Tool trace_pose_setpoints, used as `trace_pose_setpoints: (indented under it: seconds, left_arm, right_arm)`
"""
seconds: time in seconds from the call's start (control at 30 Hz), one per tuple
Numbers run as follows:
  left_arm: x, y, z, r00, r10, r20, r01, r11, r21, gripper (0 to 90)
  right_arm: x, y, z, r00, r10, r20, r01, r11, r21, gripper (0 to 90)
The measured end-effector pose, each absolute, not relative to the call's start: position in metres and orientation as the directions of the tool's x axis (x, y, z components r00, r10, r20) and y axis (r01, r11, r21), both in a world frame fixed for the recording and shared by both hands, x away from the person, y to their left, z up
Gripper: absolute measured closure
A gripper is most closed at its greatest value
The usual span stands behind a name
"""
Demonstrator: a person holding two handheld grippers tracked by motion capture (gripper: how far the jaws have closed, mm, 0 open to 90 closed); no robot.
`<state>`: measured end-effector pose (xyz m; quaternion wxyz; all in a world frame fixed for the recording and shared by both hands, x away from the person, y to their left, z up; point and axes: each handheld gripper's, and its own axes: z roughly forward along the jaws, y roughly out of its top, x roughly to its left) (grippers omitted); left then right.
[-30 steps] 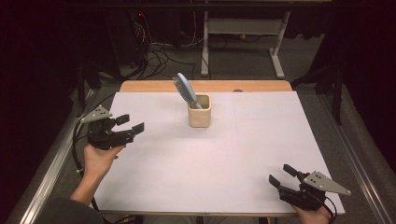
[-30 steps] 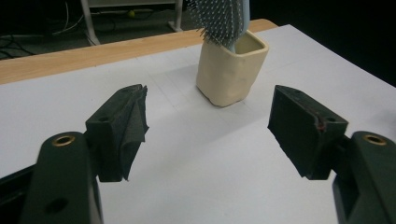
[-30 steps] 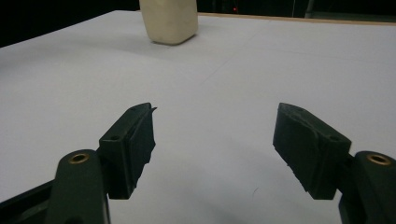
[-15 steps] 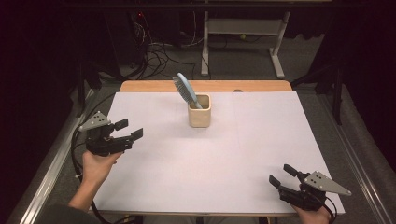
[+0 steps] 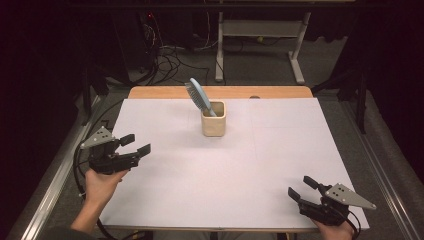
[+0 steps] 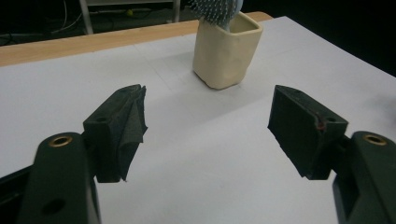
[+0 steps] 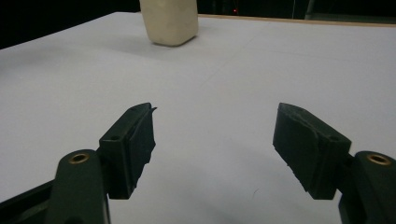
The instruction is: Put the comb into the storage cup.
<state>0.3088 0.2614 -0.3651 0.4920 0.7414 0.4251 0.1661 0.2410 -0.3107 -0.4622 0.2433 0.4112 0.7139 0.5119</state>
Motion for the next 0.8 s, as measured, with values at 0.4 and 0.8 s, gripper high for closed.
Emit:
trace_pose_setpoints:
  seconds: [0.4, 0.8]
  left_arm:
    - [0.297, 0.267, -0.373, 0.587, 0.788, -0.188, 0.47, -0.142, 0.871, 28.0]
    - [0.288, 0.267, -0.379, 0.592, 0.781, -0.197, 0.47, -0.136, 0.872, 28.0]
  right_arm:
    - [0.241, -0.31, -0.462, -0.54, 0.838, 0.076, 0.342, 0.136, 0.93, 29.8]
    - [0.241, -0.31, -0.462, -0.542, 0.837, 0.075, 0.339, 0.137, 0.931, 29.8]
